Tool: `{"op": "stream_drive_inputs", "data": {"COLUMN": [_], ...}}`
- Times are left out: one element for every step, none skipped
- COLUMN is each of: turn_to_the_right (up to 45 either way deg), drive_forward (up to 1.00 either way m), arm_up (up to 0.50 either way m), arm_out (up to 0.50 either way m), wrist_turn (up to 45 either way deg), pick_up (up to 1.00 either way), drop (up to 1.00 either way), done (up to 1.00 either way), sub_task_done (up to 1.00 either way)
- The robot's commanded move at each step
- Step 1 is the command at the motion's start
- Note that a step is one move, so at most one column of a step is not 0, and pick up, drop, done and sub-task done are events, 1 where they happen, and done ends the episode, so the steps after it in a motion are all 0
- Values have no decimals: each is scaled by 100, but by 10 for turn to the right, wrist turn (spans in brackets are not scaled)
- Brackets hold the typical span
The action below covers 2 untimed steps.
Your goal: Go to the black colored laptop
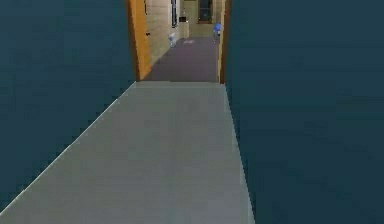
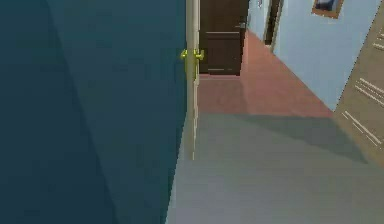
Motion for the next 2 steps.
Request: {"op": "stream_drive_inputs", "data": {"turn_to_the_right": [0,0], "drive_forward": [100,100], "arm_up": [0,0], "arm_out": [0,0], "wrist_turn": [0,0], "pick_up": [0,0], "drop": [0,0], "done": [0,0], "sub_task_done": [0,0]}}
